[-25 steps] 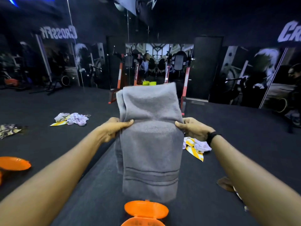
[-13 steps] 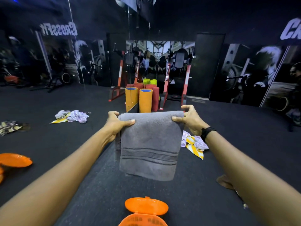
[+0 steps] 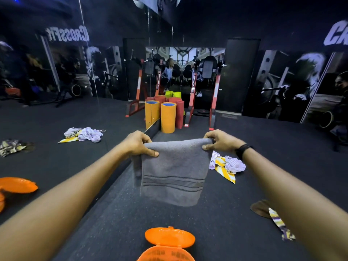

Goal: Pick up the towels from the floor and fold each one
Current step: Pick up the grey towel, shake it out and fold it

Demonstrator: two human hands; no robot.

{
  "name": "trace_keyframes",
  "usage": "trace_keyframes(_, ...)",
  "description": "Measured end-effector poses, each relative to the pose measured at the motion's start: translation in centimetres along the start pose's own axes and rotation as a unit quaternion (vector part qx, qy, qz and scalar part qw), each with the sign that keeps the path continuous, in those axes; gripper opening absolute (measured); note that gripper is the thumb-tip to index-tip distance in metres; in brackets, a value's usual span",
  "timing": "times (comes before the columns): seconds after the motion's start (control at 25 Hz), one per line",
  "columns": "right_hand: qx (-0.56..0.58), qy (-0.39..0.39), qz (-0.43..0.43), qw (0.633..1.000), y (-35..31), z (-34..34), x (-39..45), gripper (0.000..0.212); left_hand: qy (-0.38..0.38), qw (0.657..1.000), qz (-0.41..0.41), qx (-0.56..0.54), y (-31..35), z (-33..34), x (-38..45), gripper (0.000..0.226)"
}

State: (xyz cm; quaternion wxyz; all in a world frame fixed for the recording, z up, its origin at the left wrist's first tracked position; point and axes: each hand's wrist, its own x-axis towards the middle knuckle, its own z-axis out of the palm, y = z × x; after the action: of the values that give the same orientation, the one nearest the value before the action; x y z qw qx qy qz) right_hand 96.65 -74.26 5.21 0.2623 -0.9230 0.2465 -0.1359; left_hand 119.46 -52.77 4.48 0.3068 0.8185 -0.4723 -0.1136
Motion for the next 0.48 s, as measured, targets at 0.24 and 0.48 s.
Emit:
trace_keyframes(0.24,0.356,0.017,0.04,0.933,-0.8,0.1,-0.8,0.048,-0.039,0.916,-0.015,-0.399,-1.7,-0.7,-1.0,0.059)
trace_keyframes(0.48,0.42,0.028,0.159,0.893,1.0,3.2,-0.9,0.077,0.056,0.861,-0.138,-0.487,-2.4,2.0,-0.7,0.064)
